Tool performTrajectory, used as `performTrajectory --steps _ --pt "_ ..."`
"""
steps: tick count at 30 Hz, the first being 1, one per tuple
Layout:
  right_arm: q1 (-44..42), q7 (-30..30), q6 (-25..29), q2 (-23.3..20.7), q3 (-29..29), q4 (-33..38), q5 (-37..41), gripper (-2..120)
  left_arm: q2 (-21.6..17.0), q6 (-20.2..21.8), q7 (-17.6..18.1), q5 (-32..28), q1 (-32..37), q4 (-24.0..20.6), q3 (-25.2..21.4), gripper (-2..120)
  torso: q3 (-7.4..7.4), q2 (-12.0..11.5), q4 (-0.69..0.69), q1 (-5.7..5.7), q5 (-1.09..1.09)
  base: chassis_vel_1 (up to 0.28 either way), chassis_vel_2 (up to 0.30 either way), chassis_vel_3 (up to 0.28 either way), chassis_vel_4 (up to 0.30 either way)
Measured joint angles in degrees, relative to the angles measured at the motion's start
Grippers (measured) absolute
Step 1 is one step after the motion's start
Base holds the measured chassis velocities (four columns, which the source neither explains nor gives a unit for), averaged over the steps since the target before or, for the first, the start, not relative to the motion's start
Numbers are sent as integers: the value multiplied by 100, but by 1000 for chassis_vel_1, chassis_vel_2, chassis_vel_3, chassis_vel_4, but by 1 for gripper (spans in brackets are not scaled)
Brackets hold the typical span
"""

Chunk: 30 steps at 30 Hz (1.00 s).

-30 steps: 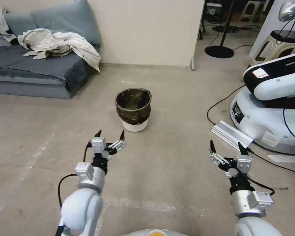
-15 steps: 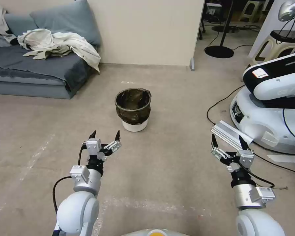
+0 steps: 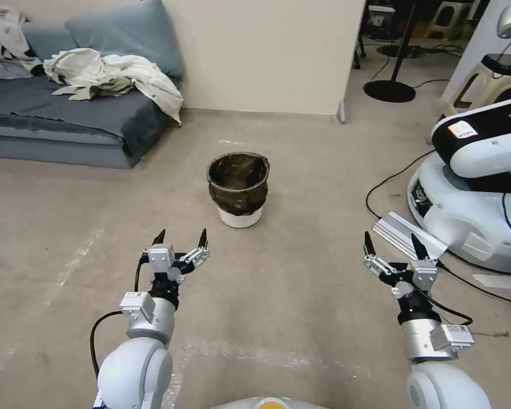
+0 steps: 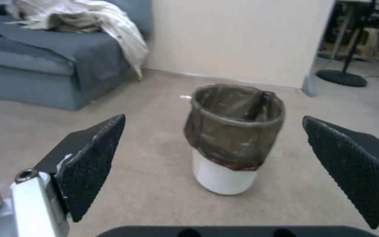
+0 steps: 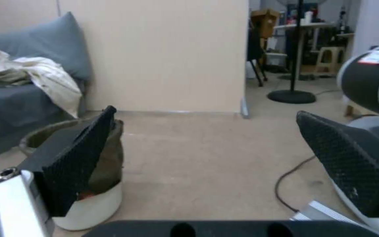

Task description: Pick up the trash can from the floor.

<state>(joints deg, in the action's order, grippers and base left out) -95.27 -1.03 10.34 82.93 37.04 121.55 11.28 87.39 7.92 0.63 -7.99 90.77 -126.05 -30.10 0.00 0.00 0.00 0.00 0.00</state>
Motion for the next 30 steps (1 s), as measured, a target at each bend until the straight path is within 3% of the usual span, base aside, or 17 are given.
performTrajectory --steps 21,30 --pt "68 -163 136 -7 -13 -171 159 100 72 -87 63 113 -21 84 24 100 0 0 0 0 0 8 9 7 8" --pt "94 -171 134 14 -21 -189 157 100 55 -99 54 117 -128 162 12 100 0 0 -2 0 -1 -125 134 128 -139"
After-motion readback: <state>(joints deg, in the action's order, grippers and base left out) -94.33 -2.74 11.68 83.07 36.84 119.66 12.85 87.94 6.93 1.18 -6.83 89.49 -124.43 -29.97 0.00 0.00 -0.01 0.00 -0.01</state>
